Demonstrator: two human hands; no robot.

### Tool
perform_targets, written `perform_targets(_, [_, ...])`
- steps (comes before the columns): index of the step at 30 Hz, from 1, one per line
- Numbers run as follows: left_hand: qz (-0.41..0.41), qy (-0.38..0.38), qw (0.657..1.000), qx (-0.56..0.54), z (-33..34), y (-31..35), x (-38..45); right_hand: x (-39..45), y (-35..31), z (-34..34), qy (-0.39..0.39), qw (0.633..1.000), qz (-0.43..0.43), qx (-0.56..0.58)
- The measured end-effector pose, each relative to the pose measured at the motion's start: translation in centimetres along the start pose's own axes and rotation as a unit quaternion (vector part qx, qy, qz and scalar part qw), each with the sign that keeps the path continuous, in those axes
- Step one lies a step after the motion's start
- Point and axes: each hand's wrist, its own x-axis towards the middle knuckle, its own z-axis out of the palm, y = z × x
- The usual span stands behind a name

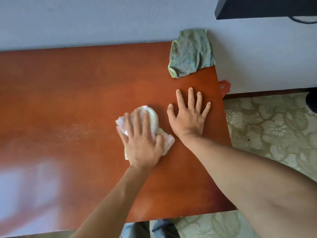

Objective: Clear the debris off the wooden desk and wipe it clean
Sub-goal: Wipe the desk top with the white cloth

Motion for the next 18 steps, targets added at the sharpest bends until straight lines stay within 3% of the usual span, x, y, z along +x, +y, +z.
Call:
perform_targets(3, [0.246,-0.042,0.967,0.051,-0.1,-2.5,-1.9,0.1,0.1,0.0,-0.002,1.000,-0.003,-0.004])
perform_targets(4, [0.275,-0.044,0.958,0.072,-0.6,-4.1,-1.7,0.1,0.1,0.0,-0.001,1.000,-0.002,-0.002])
perform_targets(5, [0.254,-0.030,0.963,0.079,-0.9,-5.5,-1.3,0.1,0.1,0.0,0.001,1.000,-0.002,-0.003])
perform_targets(8, [0.074,0.030,0.996,0.045,-1.3,-6.4,-0.7,0.0,0.0,0.0,-0.007,1.000,-0.001,-0.007])
perform_targets(9, [0.063,0.030,0.997,0.038,-1.2,-5.5,-1.1,0.0,0.0,0.1,-0.005,1.000,0.000,-0.006])
perform_targets(11, [0.159,-0.011,0.987,0.036,-0.4,-4.1,-2.7,-0.1,-0.1,0.1,0.006,1.000,-0.002,-0.003])
perform_targets(14, [0.335,-0.055,0.938,0.066,-0.7,-5.1,-3.5,-0.1,0.0,0.2,0.009,1.000,0.000,-0.002])
perform_targets(16, [0.304,-0.020,0.950,0.071,-0.9,-6.1,-2.8,-0.1,-0.1,0.1,0.008,1.000,-0.002,-0.006])
perform_targets(18, [0.170,0.011,0.985,0.038,-0.8,-5.5,-2.8,0.0,-0.1,0.0,0.003,1.000,-0.002,-0.004])
